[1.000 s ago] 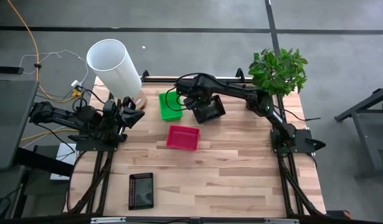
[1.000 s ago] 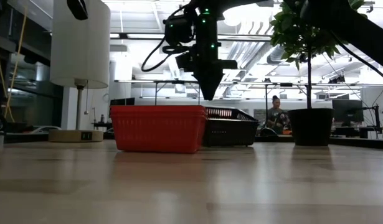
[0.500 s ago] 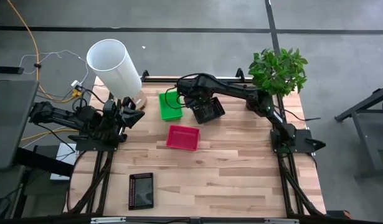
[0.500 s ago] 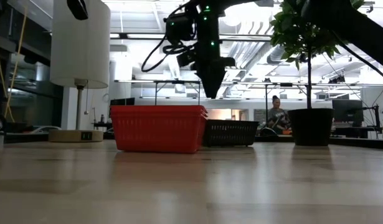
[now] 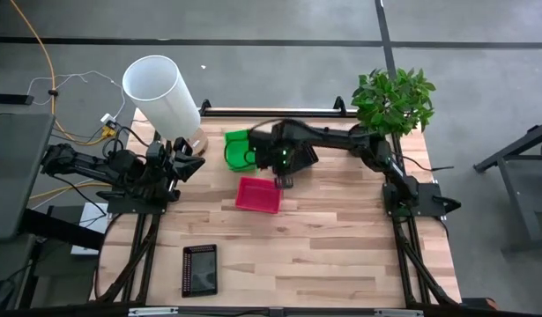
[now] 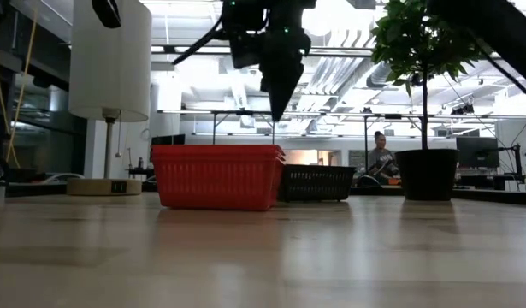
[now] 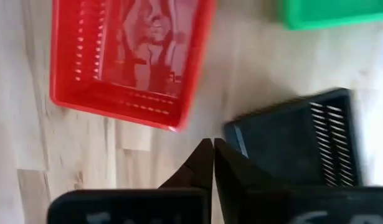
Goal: Stack baskets by color
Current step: Adjust the black bins
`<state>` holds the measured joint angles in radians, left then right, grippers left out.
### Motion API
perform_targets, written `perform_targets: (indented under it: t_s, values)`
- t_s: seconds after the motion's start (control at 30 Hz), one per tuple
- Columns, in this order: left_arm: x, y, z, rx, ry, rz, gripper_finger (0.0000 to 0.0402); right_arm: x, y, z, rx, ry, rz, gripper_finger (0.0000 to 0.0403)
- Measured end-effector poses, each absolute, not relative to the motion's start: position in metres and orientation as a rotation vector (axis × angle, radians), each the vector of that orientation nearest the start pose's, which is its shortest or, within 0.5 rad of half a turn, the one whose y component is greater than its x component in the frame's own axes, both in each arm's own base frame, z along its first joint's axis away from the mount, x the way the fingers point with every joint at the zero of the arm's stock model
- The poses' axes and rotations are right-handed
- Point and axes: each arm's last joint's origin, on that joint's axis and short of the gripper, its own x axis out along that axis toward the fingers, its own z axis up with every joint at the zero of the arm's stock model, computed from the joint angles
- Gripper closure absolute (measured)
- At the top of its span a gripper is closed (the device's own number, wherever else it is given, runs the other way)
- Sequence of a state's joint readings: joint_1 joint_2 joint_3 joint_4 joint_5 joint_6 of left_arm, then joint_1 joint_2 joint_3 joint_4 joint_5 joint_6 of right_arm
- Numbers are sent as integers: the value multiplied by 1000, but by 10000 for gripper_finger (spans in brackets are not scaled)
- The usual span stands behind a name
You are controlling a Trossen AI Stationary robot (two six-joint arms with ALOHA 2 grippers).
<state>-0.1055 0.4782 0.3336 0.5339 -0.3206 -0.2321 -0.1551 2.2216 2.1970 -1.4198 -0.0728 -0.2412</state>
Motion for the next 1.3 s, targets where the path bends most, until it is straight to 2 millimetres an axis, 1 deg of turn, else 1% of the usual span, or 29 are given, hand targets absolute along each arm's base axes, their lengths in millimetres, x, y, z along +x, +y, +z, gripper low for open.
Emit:
perform_targets:
  t_s: [0.1, 0.2, 0.33, 0.47, 0.63, 0.73, 0.9, 1.13, 1.3]
  values:
    - [125, -4, 285, -309, -400, 162, 401, 426, -57, 257, -13, 1442, 105, 402]
    - [125, -5, 285, -304, -395, 141, 401, 406, -55, 248, 34, 1416, 57, 402]
    - [124, -5, 285, -297, -395, 141, 401, 379, -53, 238, 110, 1307, -61, 403]
    - [124, -5, 285, -288, -395, 144, 401, 363, -53, 222, 164, 1198, -200, 403]
    - [124, -5, 285, -289, -395, 146, 401, 363, -53, 193, 258, 1165, -281, 403]
    - [124, -5, 285, -291, -397, 150, 401, 360, -53, 178, 310, 1190, -322, 403]
    - [124, -4, 285, -290, -397, 157, 401, 360, -54, 172, 340, 1136, -391, 403]
    - [124, -4, 285, -292, -397, 162, 401, 369, -61, 175, 367, 1026, -405, 403]
    - [124, -4, 285, -292, -397, 162, 401, 373, -68, 177, 383, 971, -439, 403]
